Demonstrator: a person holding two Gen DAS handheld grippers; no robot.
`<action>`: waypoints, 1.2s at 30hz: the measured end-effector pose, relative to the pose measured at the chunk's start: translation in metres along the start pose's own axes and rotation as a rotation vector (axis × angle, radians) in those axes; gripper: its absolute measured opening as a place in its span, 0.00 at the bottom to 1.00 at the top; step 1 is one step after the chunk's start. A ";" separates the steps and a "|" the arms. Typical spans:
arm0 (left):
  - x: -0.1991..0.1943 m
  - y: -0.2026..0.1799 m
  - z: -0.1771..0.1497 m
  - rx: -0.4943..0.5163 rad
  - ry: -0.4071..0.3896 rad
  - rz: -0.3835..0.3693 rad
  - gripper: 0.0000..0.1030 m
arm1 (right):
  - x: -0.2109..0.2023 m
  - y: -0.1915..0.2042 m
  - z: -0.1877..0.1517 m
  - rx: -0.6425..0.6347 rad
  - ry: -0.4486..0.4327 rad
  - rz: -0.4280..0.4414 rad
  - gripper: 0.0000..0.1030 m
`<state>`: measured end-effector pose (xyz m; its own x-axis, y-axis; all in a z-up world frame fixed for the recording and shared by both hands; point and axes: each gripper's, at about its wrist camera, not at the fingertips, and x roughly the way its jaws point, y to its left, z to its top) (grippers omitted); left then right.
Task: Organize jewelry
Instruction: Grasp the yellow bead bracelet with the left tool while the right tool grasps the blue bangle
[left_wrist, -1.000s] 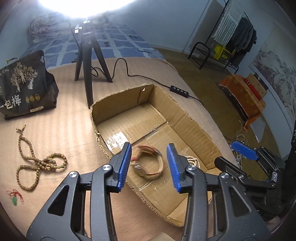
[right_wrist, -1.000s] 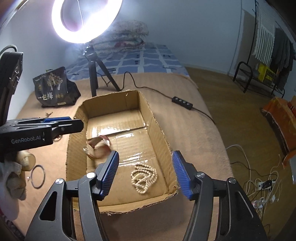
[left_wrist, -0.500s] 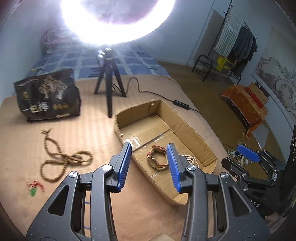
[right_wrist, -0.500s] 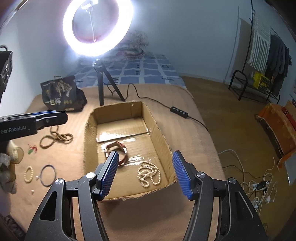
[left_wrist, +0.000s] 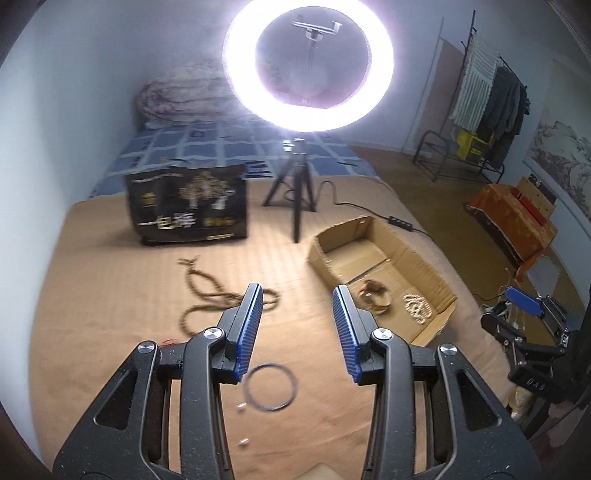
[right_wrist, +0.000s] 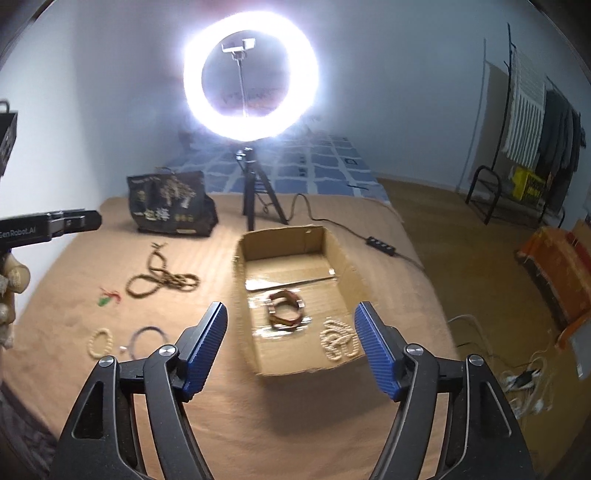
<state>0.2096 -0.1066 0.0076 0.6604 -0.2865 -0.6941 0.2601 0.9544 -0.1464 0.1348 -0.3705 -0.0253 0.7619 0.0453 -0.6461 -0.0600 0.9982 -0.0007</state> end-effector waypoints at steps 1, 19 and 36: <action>-0.004 0.004 -0.002 0.001 0.000 0.005 0.39 | 0.000 0.002 -0.002 0.011 -0.002 0.010 0.69; -0.028 0.117 -0.106 -0.125 0.067 0.013 0.64 | 0.018 0.074 -0.018 -0.164 0.039 0.189 0.81; 0.062 0.133 -0.174 -0.108 0.187 0.025 0.64 | 0.115 0.141 -0.073 -0.256 0.150 0.315 0.81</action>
<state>0.1624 0.0167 -0.1777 0.5206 -0.2518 -0.8158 0.1620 0.9673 -0.1952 0.1671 -0.2271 -0.1554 0.5794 0.3215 -0.7489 -0.4470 0.8937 0.0378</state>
